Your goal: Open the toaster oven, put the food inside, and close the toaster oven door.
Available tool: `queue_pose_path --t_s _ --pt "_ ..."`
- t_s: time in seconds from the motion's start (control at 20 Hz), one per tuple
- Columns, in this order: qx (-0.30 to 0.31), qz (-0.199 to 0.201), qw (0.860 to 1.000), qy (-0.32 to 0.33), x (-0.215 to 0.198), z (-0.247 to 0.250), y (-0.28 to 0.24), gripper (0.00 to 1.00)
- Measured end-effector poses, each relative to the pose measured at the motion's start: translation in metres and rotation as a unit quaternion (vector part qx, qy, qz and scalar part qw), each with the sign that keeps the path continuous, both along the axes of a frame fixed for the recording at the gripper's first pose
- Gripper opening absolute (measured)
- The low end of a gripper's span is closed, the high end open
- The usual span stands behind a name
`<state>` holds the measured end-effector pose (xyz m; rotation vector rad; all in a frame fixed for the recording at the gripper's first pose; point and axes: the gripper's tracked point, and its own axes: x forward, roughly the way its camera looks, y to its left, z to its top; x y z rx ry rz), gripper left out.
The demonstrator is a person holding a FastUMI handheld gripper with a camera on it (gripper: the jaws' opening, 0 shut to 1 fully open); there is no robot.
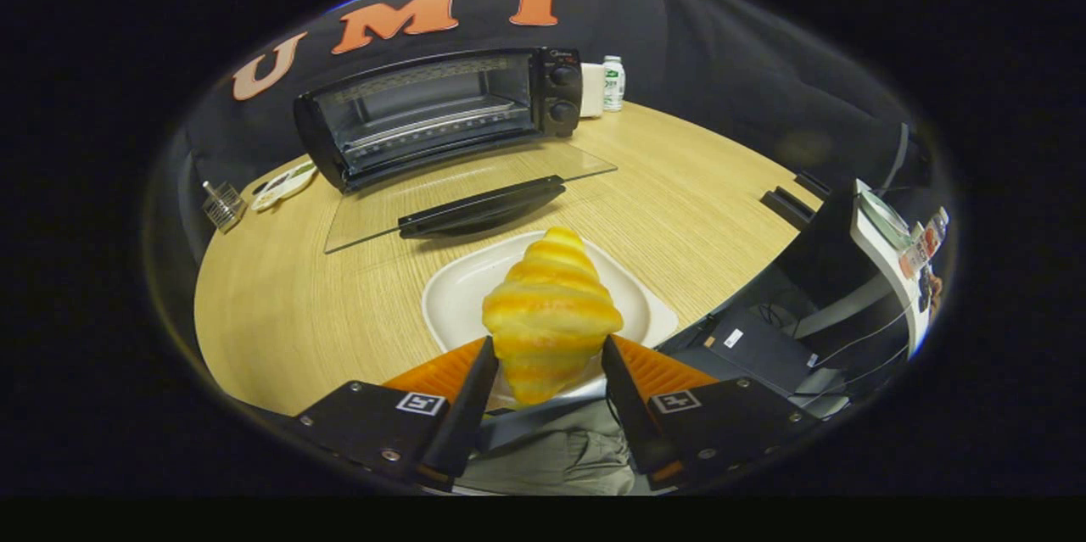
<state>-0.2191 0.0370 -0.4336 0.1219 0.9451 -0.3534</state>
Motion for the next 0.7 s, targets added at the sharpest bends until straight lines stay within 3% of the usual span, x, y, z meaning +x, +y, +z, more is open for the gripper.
queue_pose_path --t_s 0.15,0.25,0.45,0.7 --pt "0.037 -0.002 0.999 -0.006 0.002 0.005 0.005 0.52" --pt "0.076 -0.008 0.997 -0.01 0.006 0.014 0.009 0.46" --pt "0.118 -0.024 0.992 -0.031 0.012 0.051 0.004 0.46" --pt "0.138 0.0 0.989 -0.054 0.034 0.089 0.001 0.46"
